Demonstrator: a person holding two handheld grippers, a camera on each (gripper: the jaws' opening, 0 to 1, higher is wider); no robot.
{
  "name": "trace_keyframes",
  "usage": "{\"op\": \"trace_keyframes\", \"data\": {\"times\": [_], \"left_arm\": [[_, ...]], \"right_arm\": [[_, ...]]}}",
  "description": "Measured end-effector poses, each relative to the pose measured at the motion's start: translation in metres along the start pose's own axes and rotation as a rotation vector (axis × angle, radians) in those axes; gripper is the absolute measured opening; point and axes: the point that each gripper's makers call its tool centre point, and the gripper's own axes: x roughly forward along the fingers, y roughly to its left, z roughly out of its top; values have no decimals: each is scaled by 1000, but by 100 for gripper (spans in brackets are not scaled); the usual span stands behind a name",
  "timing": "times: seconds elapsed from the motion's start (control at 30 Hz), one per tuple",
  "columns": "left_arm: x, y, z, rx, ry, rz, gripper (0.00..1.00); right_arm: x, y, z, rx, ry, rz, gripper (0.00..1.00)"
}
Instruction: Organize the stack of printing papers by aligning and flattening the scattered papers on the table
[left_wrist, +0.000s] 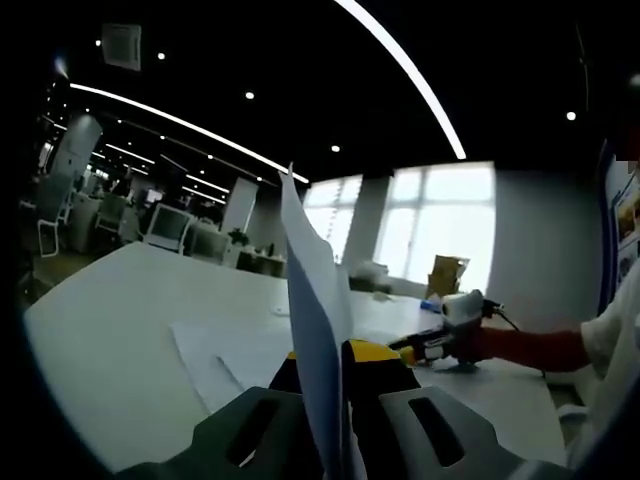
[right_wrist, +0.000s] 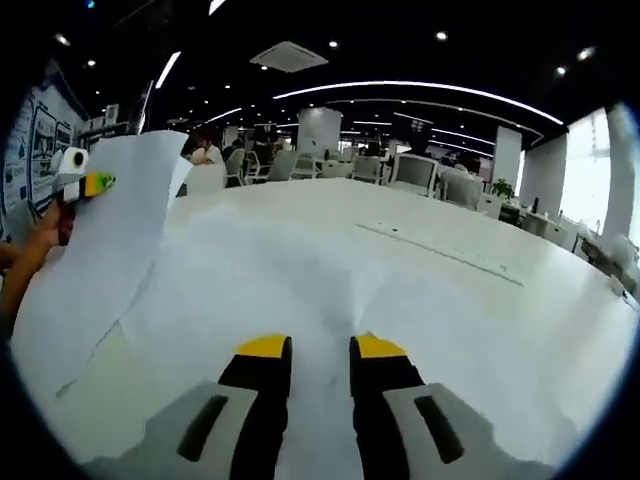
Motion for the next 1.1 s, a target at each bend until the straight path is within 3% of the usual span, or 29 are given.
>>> {"op": "trace_keyframes", "data": {"times": [0.17, 0.5, 0.67, 1.1], "left_arm": [[0, 0, -1, 2, 3, 1, 6], [0, 2, 0, 1, 4, 3, 6], [0, 4, 0, -1, 4, 4, 6], [0, 4, 0, -4, 4, 6, 6]], "right_arm": [[0, -9, -1, 22, -9, -11, 0], [0, -10, 0, -2, -16, -9, 0], [-8, -15, 15, 140, -71, -15, 0], [-55, -31, 53, 229, -187, 16, 0]]}}
